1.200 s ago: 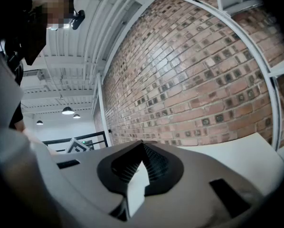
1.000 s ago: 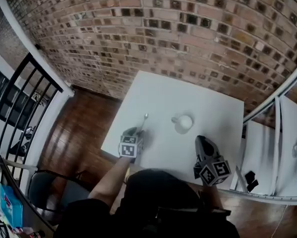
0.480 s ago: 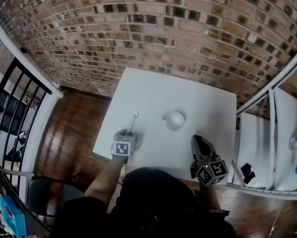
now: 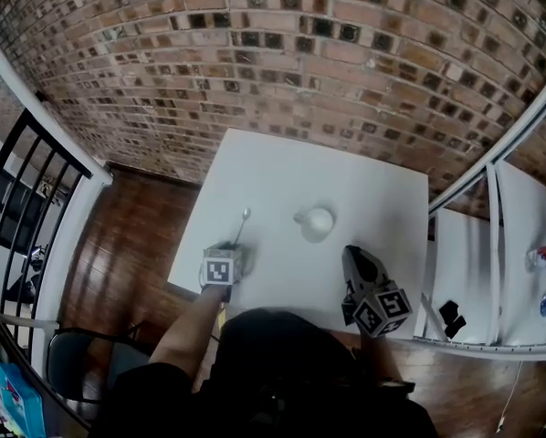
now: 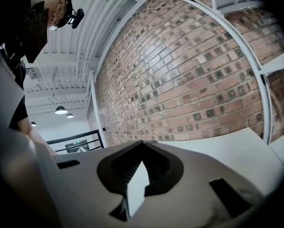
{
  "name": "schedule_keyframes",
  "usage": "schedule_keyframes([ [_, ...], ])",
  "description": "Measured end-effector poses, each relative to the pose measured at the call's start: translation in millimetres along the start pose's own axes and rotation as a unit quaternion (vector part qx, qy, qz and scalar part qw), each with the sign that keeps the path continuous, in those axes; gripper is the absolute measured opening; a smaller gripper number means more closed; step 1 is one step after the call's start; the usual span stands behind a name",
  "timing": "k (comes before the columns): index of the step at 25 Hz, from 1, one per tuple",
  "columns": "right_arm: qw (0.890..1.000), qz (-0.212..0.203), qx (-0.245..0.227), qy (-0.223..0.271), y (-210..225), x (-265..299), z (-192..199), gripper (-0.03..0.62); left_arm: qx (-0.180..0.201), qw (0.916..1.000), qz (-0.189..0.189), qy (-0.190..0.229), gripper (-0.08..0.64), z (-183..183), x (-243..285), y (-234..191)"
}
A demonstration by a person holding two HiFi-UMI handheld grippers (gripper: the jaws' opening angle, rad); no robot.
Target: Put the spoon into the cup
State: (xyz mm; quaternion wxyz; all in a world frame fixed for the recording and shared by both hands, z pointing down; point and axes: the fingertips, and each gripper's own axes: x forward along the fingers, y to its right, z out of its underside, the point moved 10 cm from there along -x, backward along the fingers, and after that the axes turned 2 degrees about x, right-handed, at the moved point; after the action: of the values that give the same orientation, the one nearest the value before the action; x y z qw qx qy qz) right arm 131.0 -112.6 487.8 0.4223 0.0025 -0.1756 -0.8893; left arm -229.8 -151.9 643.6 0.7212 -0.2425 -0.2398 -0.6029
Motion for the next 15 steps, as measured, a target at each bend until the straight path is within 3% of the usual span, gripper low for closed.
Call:
schedule_keyframes([
  [4, 1.0, -0.002, -0.002, 0.002, -0.9, -0.8, -2.4, 0.005, -0.011, 0.9997, 0.004, 0.02, 0.118, -8.0, -9.2, -0.8],
  [8, 1.0, -0.003, -0.015, 0.006, 4.9, 4.2, -4.1, 0.005, -0.015, 0.9974, 0.005, 0.071, 0.118, -26.6, -21.3, -1.7],
  [15, 0.999, -0.005, -0.041, 0.001, 17.6, 20.3, -15.1, 0.005, -0.009, 0.9853, 0.019, 0.17, 0.118, -73.8, -64.1, 8.3],
])
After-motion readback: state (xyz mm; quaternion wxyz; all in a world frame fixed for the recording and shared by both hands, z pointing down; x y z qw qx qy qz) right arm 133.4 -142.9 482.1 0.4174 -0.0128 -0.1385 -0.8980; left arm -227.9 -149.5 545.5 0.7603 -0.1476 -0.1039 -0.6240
